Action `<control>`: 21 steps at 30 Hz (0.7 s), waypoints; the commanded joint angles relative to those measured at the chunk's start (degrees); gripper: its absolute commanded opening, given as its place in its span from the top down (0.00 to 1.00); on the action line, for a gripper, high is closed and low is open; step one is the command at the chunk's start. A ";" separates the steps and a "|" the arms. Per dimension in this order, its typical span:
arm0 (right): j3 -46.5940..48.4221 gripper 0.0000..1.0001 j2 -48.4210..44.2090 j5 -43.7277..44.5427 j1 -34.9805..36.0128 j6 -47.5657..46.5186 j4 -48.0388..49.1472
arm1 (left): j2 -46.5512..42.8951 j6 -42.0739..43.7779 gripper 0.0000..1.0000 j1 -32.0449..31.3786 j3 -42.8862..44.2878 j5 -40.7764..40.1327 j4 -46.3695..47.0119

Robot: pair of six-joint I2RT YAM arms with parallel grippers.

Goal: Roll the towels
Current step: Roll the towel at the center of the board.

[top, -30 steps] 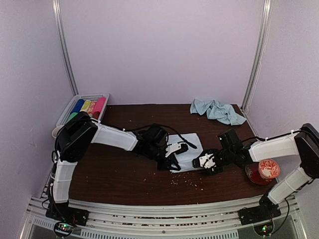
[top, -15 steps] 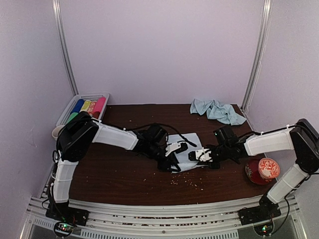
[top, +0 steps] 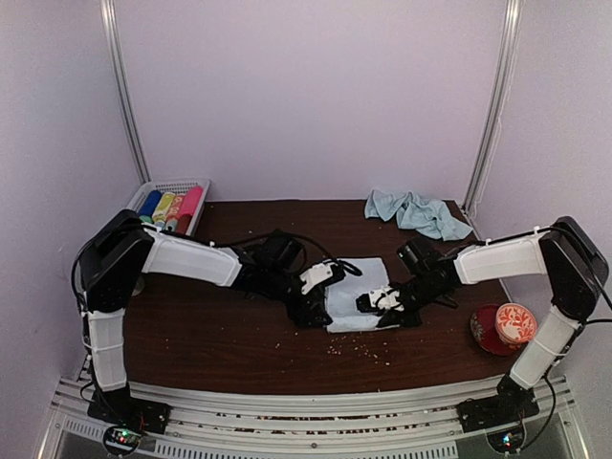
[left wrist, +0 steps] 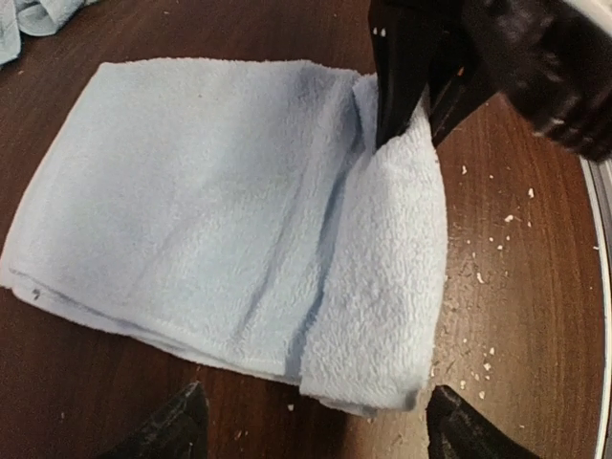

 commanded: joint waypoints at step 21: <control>26.47 0.87 23.66 -19.93 -11.67 2.22 -39.12 | -5.24 27.99 0.21 -12.86 -19.08 -32.54 35.84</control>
